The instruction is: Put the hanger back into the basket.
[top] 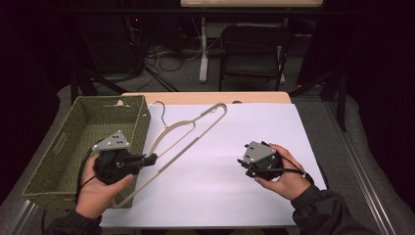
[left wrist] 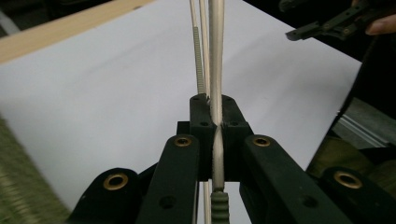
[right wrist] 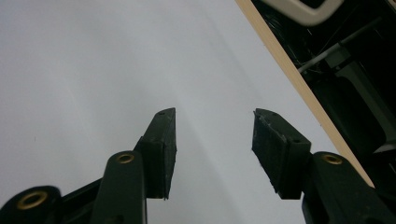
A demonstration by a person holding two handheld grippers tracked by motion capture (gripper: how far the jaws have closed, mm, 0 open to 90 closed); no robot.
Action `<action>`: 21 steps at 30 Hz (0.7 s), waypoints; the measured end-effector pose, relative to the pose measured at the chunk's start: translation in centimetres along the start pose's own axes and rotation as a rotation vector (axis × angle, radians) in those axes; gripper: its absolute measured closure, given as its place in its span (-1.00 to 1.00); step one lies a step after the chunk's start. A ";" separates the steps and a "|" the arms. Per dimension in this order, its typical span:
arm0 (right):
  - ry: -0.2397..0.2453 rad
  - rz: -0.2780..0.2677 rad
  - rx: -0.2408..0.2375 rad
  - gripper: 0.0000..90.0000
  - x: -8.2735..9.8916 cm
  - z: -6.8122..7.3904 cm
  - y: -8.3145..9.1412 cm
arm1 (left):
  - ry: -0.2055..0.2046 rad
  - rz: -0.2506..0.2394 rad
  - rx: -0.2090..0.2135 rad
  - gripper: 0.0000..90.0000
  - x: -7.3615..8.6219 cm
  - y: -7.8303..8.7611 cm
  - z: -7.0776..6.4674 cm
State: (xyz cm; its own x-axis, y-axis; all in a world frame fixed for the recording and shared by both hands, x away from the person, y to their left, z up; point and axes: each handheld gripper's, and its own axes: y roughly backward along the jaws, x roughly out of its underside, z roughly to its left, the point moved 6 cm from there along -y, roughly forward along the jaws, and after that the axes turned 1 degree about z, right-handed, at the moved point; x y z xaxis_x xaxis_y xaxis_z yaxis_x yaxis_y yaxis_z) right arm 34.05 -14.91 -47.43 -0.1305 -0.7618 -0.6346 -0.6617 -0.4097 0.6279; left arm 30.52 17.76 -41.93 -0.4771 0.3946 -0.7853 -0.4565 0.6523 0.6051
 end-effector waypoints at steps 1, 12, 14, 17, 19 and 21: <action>-0.006 -0.001 0.002 0.11 0.0 0.0 0.0 | 0.002 -0.008 -0.010 0.94 0.0 0.6 0.3; -0.037 0.003 0.002 0.11 0.8 -0.3 -0.3 | 0.022 -0.069 -0.123 0.94 0.4 5.1 4.4; -0.041 0.008 0.002 0.11 1.0 -0.3 -0.3 | 0.031 -0.070 -0.140 0.94 0.7 5.4 5.3; -0.043 0.009 0.000 0.11 1.2 -0.3 -0.3 | 0.051 -0.072 -0.157 0.94 1.2 5.6 6.6; -0.048 0.012 0.004 0.11 1.4 -0.4 -0.3 | 0.062 -0.069 -0.163 0.94 1.5 5.7 7.4; -0.054 0.013 0.001 0.11 1.5 -0.4 -0.3 | 0.061 -0.063 -0.172 0.94 1.8 5.8 8.0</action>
State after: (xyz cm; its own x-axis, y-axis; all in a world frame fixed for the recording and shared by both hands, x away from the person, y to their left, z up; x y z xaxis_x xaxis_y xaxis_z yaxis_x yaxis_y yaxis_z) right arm 34.36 -16.11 -48.43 -0.1786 -0.7391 -0.6495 -0.6605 -0.3993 0.6359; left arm 33.02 27.40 -40.90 -0.4862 0.3132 -0.8158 -0.6061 0.5516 0.5730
